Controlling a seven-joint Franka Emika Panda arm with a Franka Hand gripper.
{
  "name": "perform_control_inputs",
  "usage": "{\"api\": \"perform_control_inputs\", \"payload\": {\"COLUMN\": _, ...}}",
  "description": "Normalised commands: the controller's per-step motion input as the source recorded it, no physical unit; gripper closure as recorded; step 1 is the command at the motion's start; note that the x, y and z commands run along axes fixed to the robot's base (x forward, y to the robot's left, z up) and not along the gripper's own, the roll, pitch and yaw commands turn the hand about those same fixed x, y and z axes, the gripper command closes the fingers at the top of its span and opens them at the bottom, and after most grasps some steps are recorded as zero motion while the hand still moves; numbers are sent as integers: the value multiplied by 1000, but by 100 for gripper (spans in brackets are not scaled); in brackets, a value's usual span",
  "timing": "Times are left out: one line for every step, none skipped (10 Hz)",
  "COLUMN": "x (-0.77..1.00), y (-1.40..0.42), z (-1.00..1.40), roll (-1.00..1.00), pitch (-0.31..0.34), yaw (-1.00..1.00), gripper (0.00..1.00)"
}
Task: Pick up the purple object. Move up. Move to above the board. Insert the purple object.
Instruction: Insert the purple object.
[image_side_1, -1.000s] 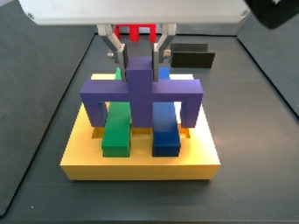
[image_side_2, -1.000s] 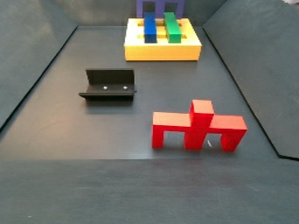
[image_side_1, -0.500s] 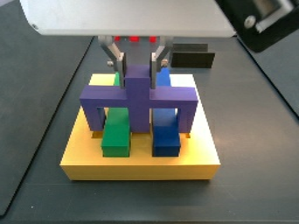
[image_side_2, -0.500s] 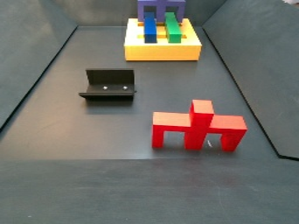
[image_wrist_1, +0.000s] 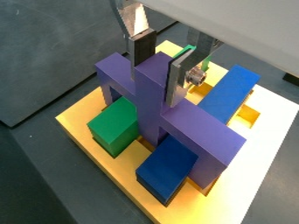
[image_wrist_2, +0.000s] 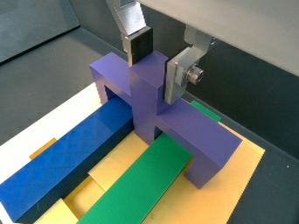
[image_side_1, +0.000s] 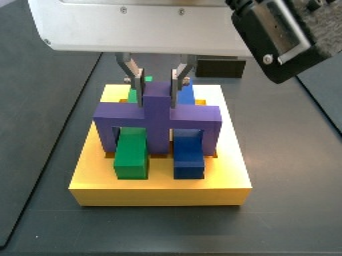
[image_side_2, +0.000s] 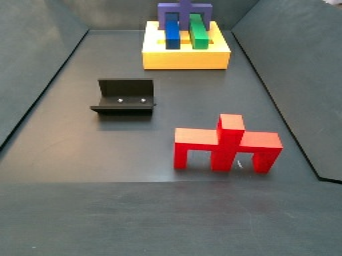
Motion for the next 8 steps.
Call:
{"api": "perform_control_inputs", "payload": {"x": 126, "y": -186, "z": -97, "roll": 171, "pitch": 0, "yaw": 0, "gripper": 100}}
{"api": "perform_control_inputs", "payload": {"x": 134, "y": -249, "z": -69, "roll": 123, "pitch": 0, "yaw": 0, "gripper": 100}}
{"api": "perform_control_inputs", "payload": {"x": 103, "y": -200, "z": -111, "roll": 113, "pitch": 0, "yaw": 0, "gripper": 100}}
{"api": "perform_control_inputs", "payload": {"x": 26, "y": -23, "z": -186, "roll": 127, "pitch": 0, "yaw": 0, "gripper": 100}}
{"api": "perform_control_inputs", "payload": {"x": 0, "y": 0, "z": -194, "roll": 180, "pitch": 0, "yaw": 0, "gripper": 100}}
{"api": "perform_control_inputs", "payload": {"x": 0, "y": 0, "z": -146, "roll": 216, "pitch": 0, "yaw": 66, "gripper": 100}}
{"api": "perform_control_inputs", "payload": {"x": 80, "y": 0, "z": -111, "roll": 236, "pitch": 0, "yaw": 154, "gripper": 100}}
{"api": "perform_control_inputs", "payload": {"x": 89, "y": 0, "z": -86, "roll": 243, "pitch": 0, "yaw": 149, "gripper": 100}}
